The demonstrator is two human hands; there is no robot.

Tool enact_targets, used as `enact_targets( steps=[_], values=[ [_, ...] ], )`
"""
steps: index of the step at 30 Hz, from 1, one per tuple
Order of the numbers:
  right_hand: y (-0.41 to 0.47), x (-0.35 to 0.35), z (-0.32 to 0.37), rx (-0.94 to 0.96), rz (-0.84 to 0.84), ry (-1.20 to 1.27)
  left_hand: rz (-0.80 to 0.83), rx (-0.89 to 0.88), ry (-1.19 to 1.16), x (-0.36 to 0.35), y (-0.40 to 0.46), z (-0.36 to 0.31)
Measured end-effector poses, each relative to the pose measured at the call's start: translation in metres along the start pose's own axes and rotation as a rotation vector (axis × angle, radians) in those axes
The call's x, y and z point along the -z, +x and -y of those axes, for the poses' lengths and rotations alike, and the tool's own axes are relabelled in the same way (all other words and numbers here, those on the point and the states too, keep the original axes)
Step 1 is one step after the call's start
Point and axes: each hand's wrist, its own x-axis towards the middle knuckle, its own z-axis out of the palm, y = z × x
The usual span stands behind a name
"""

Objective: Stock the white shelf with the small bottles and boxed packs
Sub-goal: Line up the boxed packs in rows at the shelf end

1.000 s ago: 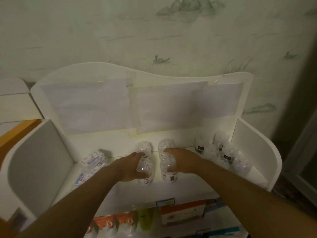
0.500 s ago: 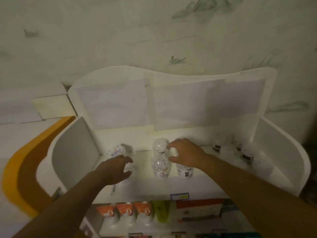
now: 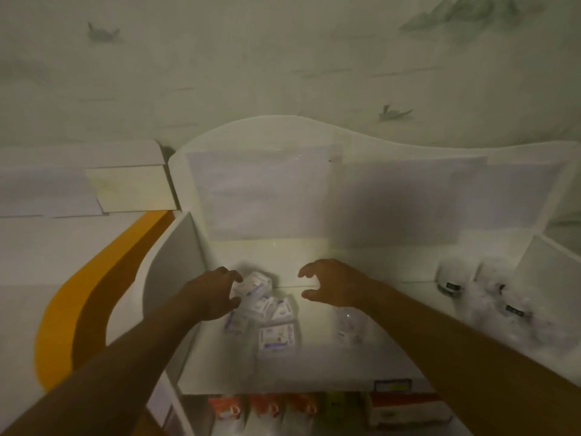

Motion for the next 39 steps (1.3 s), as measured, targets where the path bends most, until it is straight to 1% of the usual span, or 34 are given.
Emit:
enact_targets(
  steps=[7,11,21,28,31,39],
  values=[
    [0.025,-0.034,0.025,-0.047,0.046,-0.007,0.058,-0.097,-0.093,-0.020,0.026,0.011],
    [0.036,-0.048,0.030,-0.072,0.078,-0.004,0.048,-0.137,-0.058,-0.028,0.030,0.007],
    [0.051,-0.075,0.048,-0.070,0.076,0.108,0.018,-0.097,-0.076,-0.035,0.035,0.011],
    [0.059,-0.084,0.047,-0.100,0.048,0.090,0.086,-0.027,-0.109,-0.035,0.034,0.021],
    [0.060,-0.084,0.047,-0.105,0.053,0.070,0.100,-0.038,-0.108,-0.036,0.035,0.024],
    [0.061,-0.079,0.042,-0.093,0.081,0.062,0.055,-0.104,-0.131,-0.042,0.038,0.021]
  ],
)
